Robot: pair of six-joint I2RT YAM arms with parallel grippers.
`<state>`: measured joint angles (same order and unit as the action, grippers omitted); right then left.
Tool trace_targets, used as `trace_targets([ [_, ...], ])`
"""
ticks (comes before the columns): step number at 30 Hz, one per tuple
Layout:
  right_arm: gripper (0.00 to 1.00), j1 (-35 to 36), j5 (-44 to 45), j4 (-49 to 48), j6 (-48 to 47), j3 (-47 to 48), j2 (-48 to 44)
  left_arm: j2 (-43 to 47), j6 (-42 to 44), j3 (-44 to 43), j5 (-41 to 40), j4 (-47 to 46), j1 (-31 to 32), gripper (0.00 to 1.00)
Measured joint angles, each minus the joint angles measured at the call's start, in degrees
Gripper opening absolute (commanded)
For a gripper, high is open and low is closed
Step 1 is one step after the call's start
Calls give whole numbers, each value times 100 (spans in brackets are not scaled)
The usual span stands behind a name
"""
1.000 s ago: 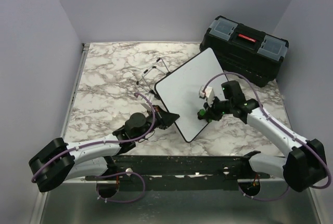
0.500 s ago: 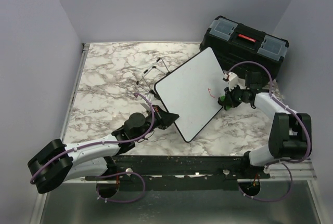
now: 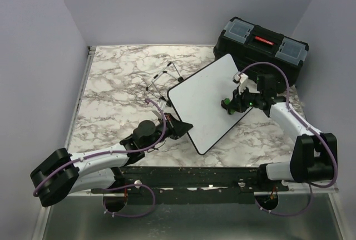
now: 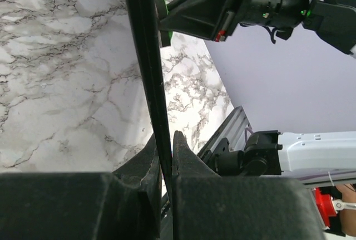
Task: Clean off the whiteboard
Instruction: Erase the whiteboard at the center of the board.
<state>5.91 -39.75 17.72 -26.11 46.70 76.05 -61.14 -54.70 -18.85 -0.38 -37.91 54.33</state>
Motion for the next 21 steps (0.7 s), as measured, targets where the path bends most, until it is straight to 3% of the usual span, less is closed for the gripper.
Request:
trace_targets([
  [8, 1, -1246, 914, -522, 177, 15, 949, 52, 22, 0, -37, -7, -22, 0],
  [11, 1, -1366, 975, -601, 52, -114, 997, 68, 17, 0, -35, 2, -20, 0],
  [16, 1, -1150, 616, -374, -254, -127, 767, 72, 20, 0, -39, -9, -20, 0],
  [21, 1, 24, 46, 111, -450, -168, -111, 70, 20, 0, -48, -15, -22, 0],
])
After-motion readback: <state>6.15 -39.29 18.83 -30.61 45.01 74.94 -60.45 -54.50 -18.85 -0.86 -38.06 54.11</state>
